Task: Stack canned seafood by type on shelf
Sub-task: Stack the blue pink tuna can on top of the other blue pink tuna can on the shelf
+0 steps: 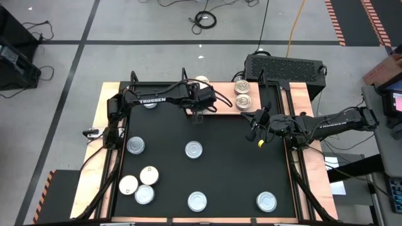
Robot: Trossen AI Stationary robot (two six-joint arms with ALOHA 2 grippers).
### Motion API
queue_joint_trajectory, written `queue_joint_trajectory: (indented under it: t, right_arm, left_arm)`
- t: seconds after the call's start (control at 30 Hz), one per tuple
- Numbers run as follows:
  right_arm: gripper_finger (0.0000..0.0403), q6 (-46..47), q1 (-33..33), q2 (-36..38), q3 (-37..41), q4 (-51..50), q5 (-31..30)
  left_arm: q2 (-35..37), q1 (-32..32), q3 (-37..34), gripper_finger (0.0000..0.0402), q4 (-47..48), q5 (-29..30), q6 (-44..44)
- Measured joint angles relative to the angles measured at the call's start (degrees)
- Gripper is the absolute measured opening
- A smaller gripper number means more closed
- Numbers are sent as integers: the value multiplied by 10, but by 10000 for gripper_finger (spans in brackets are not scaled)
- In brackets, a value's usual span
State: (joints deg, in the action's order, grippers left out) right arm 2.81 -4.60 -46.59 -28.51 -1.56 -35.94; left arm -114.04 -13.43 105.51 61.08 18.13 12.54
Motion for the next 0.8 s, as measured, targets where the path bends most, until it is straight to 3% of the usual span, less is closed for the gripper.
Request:
queue_joint_trajectory:
  t: [0.8]
  right_arm:
    - [0, 0, 0, 0, 0, -1, 3]
  left_arm:
    - [-21, 1, 0, 0, 10, 2, 2]
